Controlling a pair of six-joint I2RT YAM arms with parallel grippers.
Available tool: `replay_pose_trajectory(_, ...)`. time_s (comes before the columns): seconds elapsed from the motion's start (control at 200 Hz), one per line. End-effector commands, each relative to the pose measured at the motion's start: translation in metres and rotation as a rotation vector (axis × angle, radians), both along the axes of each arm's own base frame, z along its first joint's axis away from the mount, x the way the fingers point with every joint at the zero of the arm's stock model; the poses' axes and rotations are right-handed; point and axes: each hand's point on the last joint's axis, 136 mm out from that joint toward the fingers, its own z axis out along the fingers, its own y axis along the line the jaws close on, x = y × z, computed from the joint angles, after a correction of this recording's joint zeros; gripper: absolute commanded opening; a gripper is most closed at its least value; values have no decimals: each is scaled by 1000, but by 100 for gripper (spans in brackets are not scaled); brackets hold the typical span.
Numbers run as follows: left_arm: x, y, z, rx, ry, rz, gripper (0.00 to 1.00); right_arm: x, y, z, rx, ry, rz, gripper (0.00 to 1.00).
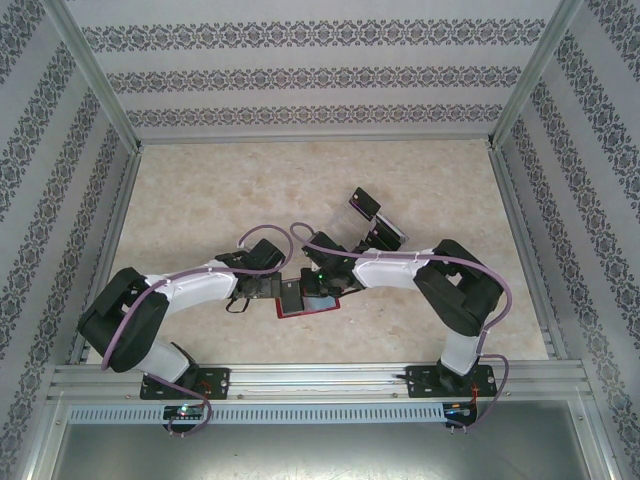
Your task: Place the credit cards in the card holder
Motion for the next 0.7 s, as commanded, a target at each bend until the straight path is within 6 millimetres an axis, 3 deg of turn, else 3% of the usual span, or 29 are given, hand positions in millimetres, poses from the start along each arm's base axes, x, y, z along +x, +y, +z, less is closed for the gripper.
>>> replay_pose_trajectory(0.0, -4, 1, -10, -12, 19, 1, 100, -9, 16, 0, 23, 13, 66, 2)
replay_pose_trajectory(0.465, -4, 1, -2, -25, -1, 4, 100, -8, -6, 1, -6, 0, 10, 5)
replay_pose_trajectory(0.695, -6, 1, -8, -25, 9, 6, 100, -17, 1, -3, 3, 23, 35, 5)
